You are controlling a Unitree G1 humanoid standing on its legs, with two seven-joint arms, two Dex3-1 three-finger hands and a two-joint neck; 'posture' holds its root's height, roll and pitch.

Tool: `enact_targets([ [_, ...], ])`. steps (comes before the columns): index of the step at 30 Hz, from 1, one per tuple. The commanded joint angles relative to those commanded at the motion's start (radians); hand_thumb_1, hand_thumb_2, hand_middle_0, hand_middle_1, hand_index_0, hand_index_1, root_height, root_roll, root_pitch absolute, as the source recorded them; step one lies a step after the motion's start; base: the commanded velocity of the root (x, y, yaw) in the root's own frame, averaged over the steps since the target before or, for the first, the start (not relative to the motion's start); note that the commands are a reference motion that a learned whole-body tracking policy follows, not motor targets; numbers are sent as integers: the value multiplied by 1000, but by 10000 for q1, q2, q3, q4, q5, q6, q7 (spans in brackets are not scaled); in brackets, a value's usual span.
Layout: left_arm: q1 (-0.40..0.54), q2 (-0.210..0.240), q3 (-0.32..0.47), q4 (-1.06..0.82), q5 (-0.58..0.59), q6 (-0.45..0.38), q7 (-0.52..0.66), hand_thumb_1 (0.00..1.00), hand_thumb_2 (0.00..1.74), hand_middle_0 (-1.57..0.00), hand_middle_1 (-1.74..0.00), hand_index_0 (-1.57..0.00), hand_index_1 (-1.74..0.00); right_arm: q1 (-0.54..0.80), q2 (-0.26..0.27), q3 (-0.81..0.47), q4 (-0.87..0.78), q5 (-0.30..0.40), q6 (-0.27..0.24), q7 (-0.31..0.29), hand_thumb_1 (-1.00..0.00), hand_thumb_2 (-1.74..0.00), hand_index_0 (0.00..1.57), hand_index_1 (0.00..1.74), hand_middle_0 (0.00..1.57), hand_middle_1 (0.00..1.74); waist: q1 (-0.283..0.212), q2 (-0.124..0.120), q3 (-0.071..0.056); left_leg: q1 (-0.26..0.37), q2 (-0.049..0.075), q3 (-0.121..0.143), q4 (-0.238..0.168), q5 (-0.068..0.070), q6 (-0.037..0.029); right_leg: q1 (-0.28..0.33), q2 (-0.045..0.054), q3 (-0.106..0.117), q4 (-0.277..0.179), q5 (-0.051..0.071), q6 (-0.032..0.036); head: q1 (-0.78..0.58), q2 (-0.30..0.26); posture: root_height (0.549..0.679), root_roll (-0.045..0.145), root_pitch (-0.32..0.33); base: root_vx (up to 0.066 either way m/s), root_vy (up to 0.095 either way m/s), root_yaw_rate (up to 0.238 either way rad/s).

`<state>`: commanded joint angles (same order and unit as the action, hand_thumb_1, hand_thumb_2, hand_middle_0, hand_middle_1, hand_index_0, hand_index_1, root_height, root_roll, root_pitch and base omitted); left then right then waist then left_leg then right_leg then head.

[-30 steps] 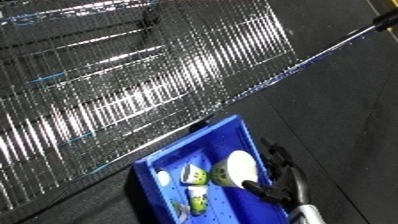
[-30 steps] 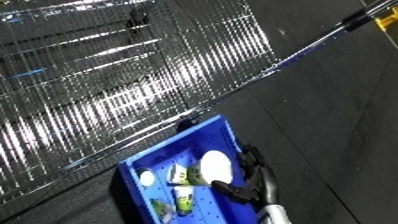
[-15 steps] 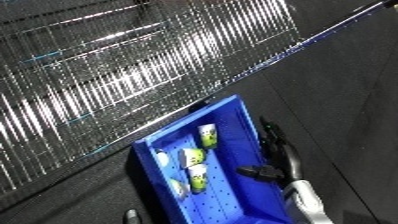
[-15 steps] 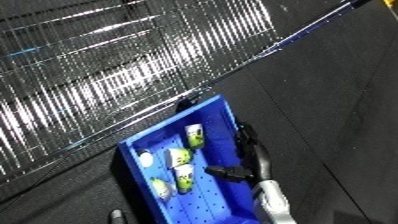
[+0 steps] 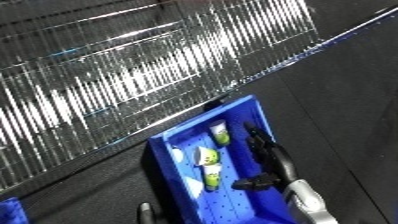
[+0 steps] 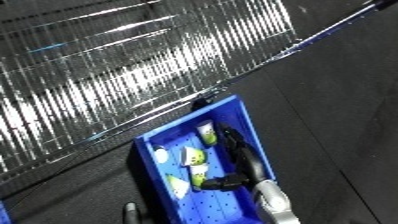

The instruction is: Pick up the object and place it into the box

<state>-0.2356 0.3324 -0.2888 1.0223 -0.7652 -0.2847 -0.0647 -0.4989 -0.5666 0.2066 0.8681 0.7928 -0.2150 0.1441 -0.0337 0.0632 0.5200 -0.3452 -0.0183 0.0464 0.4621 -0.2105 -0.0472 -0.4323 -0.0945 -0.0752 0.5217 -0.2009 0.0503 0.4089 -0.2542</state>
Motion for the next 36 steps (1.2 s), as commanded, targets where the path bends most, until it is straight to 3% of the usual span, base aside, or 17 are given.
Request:
enact_targets([
  [11,-468,218,94,339,229,195,-42,0,0,0,0,0,0,-203,549,566,168,-428,424,-88,0,0,0,0,0,0,343,-208,0,-152,81,-271,-166,351,-38,20,77,-239,191,-134,2,-3622,476,656,67,82,-19,-49,127],
  [16,-690,375,14,252,410,318,-129,0,0,0,0,0,0,-53,811,655,158,-579,689,-475,0,0,0,0,0,0,547,-278,0,-214,48,-435,-299,513,-34,56,102,-396,174,-151,59,-5025,670,657,65,88,-3,-63,250],
  [21,-840,599,-54,197,664,318,-329,0,0,0,0,0,0,71,1019,886,394,-297,906,-776,0,0,0,0,0,0,786,-412,0,-414,27,-588,-79,479,-5,76,95,-535,93,-112,97,-6220,710,658,61,92,2,-88,280],
  [26,-961,819,-102,105,718,265,-439,0,0,0,0,0,0,161,1271,1131,816,-80,958,-700,0,0,0,0,0,0,1001,-621,0,-564,49,-691,82,429,39,119,95,-648,17,-89,117,-7604,900,658,53,96,11,-62,138],
  [36,-1008,1079,-108,-312,803,-425,-671,0,0,0,0,0,0,226,1785,1508,1581,136,658,-478,0,0,0,0,0,0,1384,-989,0,-759,141,-773,261,325,70,134,36,-876,201,-188,128,-8302,755,656,40,94,11,-19,56],
])
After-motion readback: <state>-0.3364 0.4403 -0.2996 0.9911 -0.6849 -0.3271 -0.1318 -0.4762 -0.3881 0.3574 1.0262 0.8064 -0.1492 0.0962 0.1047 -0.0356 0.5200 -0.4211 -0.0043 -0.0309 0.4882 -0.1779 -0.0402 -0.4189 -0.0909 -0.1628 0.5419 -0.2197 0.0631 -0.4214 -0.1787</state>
